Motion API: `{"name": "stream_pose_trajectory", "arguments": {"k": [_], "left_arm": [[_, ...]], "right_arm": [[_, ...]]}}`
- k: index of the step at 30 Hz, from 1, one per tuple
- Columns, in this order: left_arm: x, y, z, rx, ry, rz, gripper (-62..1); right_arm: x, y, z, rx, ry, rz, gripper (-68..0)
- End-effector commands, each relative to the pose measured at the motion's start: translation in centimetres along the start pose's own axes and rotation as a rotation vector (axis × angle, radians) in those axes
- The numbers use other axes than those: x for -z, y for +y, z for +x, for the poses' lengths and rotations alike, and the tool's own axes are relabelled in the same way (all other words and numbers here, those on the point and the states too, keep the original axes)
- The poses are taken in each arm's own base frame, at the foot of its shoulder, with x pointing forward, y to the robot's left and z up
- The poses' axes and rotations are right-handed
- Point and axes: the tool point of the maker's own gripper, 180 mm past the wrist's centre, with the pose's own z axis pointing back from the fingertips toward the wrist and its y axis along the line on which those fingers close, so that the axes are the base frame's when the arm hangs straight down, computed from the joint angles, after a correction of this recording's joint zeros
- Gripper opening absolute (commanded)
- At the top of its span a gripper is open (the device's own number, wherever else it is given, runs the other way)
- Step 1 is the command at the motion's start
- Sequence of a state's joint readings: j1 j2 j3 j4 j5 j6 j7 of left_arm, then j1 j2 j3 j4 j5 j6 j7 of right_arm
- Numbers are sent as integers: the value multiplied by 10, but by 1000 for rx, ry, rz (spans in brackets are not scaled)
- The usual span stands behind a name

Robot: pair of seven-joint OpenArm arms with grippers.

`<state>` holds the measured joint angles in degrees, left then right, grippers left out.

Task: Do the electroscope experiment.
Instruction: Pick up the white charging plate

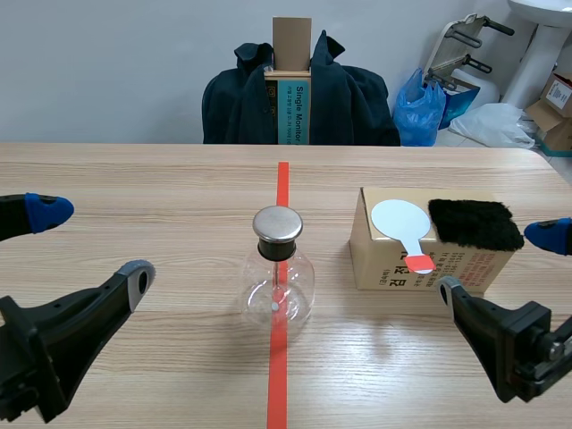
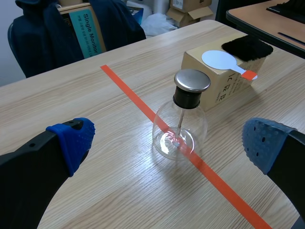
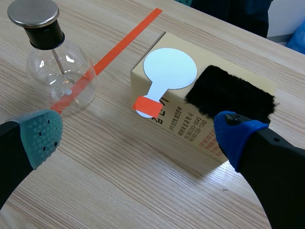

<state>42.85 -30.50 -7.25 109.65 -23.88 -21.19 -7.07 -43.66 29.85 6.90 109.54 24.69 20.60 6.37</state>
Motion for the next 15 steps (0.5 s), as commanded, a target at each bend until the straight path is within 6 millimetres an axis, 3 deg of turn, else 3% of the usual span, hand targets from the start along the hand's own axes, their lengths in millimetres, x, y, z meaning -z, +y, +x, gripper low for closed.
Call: {"name": "stream_pose_trajectory", "arguments": {"k": [1,15], "left_arm": [[1,-1,8,-1,-30,2,14],[1,-1,7,0,-29,2,14]], "right_arm": [[2,-1,12,-4,-46,-1,4],[2,-2,3,-18,9,0,4]]}}
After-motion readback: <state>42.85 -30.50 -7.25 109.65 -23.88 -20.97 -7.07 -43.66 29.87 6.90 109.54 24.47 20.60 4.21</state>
